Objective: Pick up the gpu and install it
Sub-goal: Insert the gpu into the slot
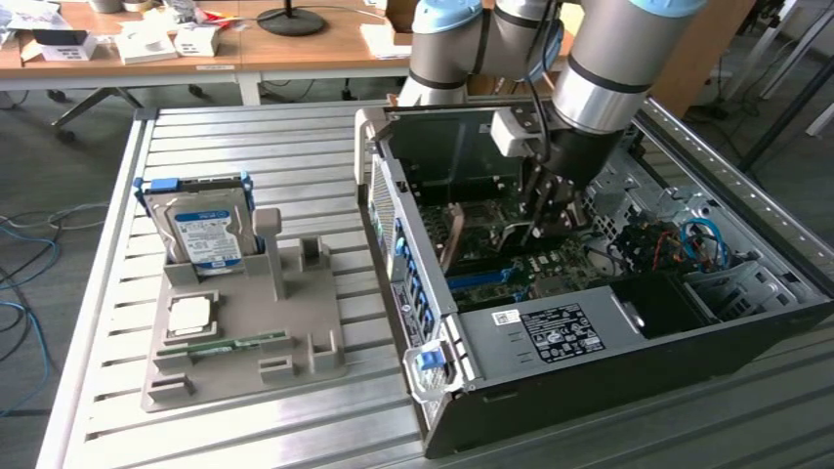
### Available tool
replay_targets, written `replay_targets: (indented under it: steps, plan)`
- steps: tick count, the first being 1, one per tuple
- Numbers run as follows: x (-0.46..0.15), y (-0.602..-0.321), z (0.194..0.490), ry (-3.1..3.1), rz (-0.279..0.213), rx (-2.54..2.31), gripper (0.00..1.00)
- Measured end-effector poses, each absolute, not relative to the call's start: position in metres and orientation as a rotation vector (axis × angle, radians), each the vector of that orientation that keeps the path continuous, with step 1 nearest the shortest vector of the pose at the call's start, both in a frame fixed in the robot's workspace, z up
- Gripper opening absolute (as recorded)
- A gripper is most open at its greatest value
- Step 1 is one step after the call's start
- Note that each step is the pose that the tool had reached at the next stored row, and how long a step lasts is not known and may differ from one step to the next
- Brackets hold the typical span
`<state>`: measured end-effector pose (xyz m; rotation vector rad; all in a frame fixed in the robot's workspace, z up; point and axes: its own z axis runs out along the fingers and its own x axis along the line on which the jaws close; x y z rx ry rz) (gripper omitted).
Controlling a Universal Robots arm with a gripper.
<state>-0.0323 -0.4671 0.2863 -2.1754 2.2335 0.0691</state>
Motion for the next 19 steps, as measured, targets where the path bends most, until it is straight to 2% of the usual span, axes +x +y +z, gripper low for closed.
replay_targets:
  steps: [19]
  plan:
    - [-0.0396, -0.4671, 0.2783, 2.214, 0.060, -2.187, 0.26]
